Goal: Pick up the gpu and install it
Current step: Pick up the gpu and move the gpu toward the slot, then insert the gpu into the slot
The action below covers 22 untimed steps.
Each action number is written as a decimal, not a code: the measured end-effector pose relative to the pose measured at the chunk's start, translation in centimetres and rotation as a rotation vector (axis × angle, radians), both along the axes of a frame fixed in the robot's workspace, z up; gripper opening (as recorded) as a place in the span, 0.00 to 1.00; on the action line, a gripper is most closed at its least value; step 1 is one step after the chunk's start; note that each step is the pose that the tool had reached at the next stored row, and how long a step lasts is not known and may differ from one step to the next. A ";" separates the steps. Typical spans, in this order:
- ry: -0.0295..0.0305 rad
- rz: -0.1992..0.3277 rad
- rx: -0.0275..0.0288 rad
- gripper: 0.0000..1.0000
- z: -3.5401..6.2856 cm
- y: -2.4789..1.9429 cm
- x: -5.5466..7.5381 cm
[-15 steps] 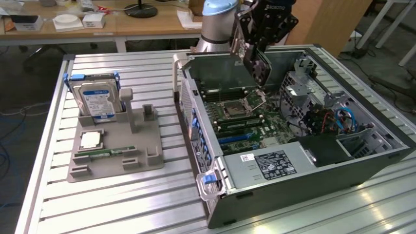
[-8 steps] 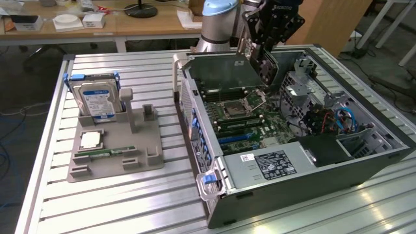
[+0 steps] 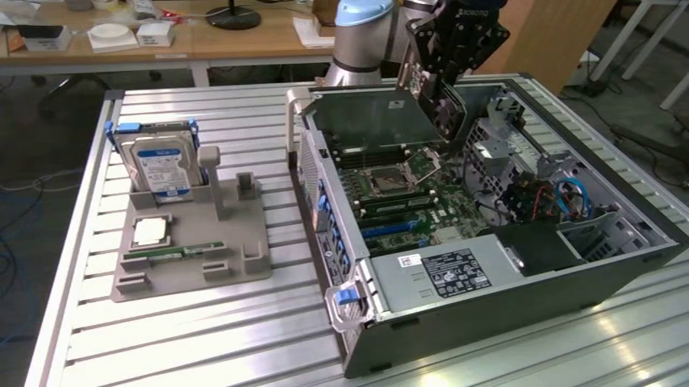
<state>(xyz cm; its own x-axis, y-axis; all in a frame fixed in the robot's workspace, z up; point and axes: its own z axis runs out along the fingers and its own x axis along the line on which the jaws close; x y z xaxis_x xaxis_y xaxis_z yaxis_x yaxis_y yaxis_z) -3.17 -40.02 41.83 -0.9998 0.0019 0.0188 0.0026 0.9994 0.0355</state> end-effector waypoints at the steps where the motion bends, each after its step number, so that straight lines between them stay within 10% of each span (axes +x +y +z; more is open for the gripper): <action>1: 0.0000 0.000 0.0000 0.26 0.00 0.00 0.0; 22: 0.0000 0.098 -0.0001 0.26 0.00 -0.01 0.0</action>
